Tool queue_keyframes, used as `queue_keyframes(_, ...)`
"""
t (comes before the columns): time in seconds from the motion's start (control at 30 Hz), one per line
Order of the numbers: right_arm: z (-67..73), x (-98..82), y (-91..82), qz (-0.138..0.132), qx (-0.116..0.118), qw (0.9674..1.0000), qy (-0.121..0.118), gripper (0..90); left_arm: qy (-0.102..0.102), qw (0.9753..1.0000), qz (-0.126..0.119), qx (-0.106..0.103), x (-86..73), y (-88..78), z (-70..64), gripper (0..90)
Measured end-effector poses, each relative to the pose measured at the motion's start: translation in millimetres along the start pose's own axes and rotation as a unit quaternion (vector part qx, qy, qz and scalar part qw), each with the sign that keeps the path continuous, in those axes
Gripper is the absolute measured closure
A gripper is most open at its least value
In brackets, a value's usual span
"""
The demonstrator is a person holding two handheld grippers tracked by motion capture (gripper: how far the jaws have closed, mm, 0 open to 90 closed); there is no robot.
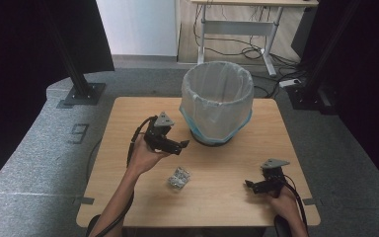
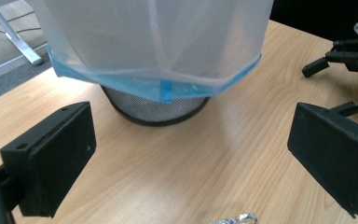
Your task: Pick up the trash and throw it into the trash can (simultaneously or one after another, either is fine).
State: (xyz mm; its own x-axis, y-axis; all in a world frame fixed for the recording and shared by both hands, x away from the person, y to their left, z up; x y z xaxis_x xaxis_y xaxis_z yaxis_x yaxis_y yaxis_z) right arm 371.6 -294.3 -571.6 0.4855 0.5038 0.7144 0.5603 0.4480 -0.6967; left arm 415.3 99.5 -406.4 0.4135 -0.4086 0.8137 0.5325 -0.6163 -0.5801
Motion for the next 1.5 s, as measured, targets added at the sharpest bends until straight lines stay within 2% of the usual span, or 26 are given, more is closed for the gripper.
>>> queue_keyframes(0.37, 0.4, 0.0, 0.3, -0.002, 0.0, 1.0, 0.001, 0.0, -0.004, 1.0, 0.006, -0.005, -27.1, 2.9, -8.1, 0.0)
queue_keyframes(0.6, 0.8, 0.0, 0.3, -0.001, 0.0, 1.0, 0.001, 0.0, -0.023, 0.9996, 0.002, -0.017, -53.2, 5.7, -12.9, 0.0)
queue_keyframes(0.9, 1.0, 0.1, 0.3, -0.001, 0.0, 1.0, 0.001, 0.0, -0.032, 0.9993, -0.002, -0.021, -72.9, 8.2, -17.6, 0.0)
queue_keyframes(1.37, 1.1, 0.1, 0.3, -0.001, 0.0, 1.0, 0.002, 0.0, -0.031, 0.9991, 0.027, -0.015, -107.0, 25.4, -28.5, 0.0)
queue_keyframes(1.5, 1.0, 0.1, 0.3, -0.001, 0.0, 1.0, 0.002, 0.0, -0.038, 0.9986, 0.033, -0.017, -117.4, 31.1, -30.9, 0.0)
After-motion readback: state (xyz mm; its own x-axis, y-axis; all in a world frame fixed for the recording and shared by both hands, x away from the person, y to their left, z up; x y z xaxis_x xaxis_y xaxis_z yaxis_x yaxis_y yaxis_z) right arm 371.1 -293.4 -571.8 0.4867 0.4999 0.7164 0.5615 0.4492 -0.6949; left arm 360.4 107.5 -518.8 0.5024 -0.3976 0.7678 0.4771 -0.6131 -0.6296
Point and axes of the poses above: each handheld gripper's, and its own axes: y roughly forward along the jaws, x roughly out of its top, z roughly to its left, the point moved 2 cm from there along y, roughly forward along the jaws, and after that the axes turned 5 degrees about -y, right-handed, at the moved point
